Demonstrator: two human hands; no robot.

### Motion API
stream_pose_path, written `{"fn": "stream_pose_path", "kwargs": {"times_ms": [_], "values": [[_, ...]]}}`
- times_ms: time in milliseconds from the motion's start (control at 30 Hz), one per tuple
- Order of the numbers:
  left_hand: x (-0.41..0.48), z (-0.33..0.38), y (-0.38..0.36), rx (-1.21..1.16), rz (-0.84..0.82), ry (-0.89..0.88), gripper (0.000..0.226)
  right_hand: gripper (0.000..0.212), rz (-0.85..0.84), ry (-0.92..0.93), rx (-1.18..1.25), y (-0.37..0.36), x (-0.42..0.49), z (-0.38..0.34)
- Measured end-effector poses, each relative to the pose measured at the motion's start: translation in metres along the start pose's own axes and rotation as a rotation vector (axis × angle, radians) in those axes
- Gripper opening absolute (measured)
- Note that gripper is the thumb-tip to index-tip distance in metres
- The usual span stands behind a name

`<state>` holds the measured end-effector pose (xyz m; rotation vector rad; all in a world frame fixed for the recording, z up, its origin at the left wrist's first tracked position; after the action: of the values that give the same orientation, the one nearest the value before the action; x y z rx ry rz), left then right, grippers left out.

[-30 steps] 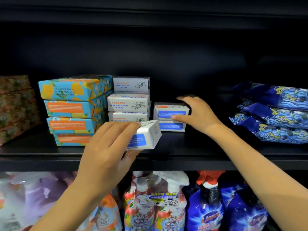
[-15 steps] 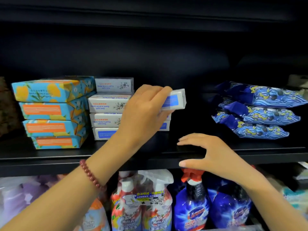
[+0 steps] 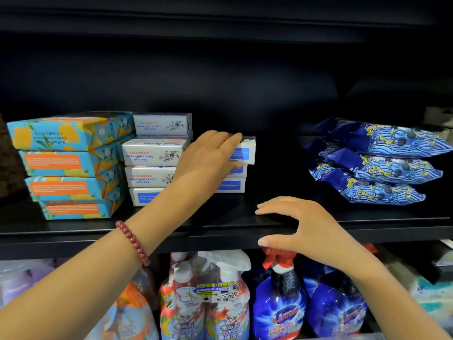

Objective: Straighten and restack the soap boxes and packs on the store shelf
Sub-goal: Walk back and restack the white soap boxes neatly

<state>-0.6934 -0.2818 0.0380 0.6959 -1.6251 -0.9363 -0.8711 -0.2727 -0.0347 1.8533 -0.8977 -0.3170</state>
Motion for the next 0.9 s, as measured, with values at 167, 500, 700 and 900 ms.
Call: {"fn": "stream_pose_path", "kwargs": {"times_ms": [167,500,700,900], "values": [[0.002,-0.001,0.001,-0.034,0.025,0.017,0.047,0.049,-0.004,-0.001,0.011,0.0,0.0,0.0],[0.011,-0.005,-0.01,-0.028,0.026,0.105,0.039,0.05,0.015,-0.009,0.003,0.0,-0.001,-0.001],[-0.002,0.003,-0.002,-0.009,-0.007,0.057,0.051,0.049,0.002,-0.009,-0.013,0.0,-0.001,-0.002],[-0.088,-0.01,0.013,-0.245,0.307,-0.017,0.03,0.033,0.118,0.083,0.176,0.013,-0.001,-0.015]]}}
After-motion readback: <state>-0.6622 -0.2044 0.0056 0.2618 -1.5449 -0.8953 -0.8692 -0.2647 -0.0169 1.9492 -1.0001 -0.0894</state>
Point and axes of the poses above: each hand's wrist, its own x-axis towards the middle knuckle, its own y-axis out of the back of the hand, z = x × y, the point moved 4 cm from there along x, towards the middle knuckle, and after that the axes turned 15 degrees about -z, right-handed, at the moved point
